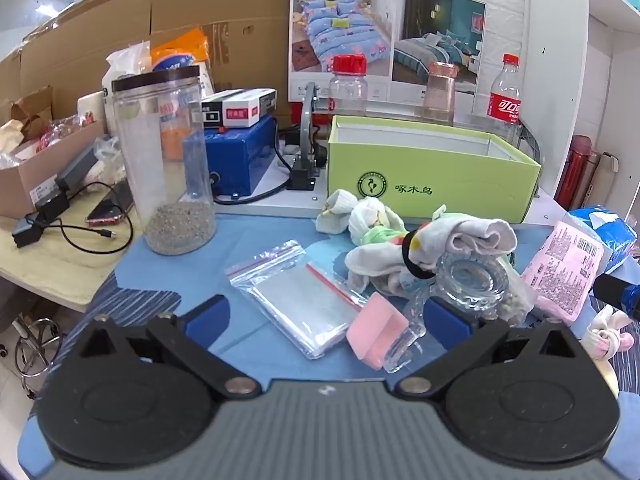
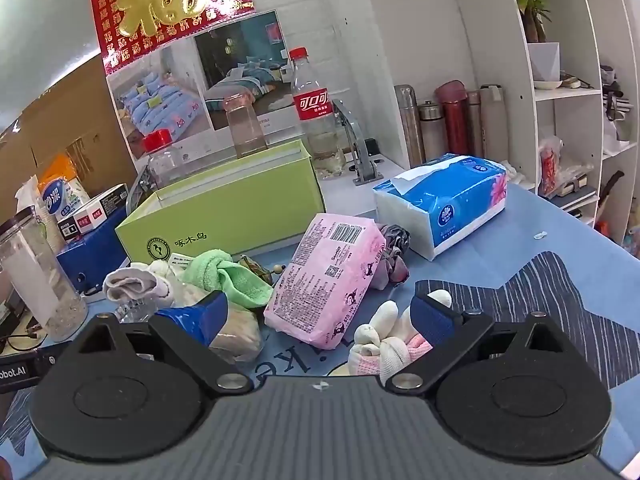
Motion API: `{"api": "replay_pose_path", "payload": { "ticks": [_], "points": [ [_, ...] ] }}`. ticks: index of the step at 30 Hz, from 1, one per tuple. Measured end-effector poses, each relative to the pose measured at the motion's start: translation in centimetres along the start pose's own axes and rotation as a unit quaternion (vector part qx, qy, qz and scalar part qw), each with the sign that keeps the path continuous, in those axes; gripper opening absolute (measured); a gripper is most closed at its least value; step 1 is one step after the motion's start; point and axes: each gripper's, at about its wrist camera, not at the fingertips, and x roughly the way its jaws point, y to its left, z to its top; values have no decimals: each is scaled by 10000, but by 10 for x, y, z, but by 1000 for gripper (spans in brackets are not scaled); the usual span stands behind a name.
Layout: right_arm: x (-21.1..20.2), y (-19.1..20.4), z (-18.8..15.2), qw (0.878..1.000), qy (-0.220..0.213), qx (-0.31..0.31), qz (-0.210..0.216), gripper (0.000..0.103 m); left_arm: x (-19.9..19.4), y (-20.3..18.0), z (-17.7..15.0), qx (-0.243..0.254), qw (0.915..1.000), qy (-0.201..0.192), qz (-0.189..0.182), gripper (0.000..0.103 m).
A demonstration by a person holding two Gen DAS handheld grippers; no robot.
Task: Organize soft objects
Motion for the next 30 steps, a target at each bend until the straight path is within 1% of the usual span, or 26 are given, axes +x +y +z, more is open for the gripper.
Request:
{"api": "replay_pose_path", "payload": {
  "ticks": [8, 14, 17, 30],
  "points": [
    [5, 11, -4, 9998, 74, -144, -81, 86, 3, 1, 0, -9, 10000, 28, 16, 103],
    [15, 20, -11, 9980, 343, -451, -288, 86, 3, 1, 0, 3, 10000, 40, 29, 103],
    [18, 22, -14, 9971, 459, -532, -300, 86, 3, 1, -1, 8, 10000, 40, 33, 102],
    [17, 24, -14, 9966, 465, -596, -337, 86, 2, 2, -2, 1, 10000, 51, 54, 103]
  ]
}}
